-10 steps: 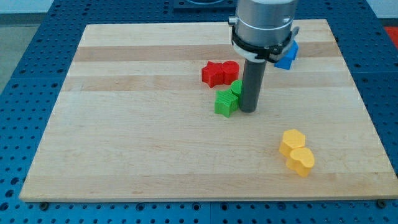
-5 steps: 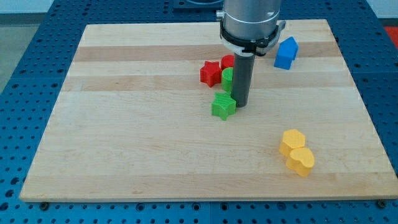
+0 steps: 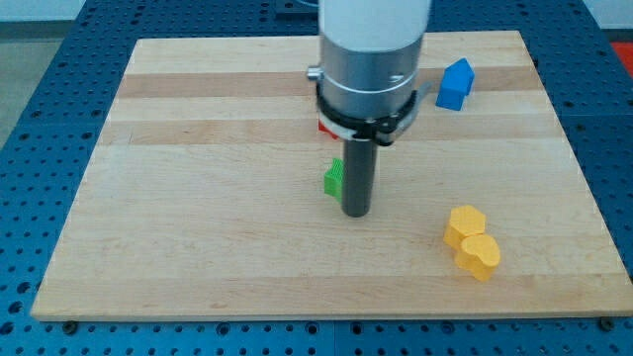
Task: Move the green blocks into the red blocks
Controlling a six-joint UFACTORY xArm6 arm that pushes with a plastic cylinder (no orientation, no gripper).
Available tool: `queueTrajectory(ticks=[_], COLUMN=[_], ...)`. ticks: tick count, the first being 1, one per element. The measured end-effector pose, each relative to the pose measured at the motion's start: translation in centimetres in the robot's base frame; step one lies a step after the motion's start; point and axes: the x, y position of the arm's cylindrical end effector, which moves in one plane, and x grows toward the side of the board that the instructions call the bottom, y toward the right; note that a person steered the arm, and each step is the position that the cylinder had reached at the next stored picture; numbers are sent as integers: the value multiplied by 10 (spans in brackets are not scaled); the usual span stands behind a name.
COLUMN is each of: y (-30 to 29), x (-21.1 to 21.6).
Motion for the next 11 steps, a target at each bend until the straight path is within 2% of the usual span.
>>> queueTrajectory(ticks=[1, 8, 11], y=[-23, -8, 78], x=[-3, -73, -66])
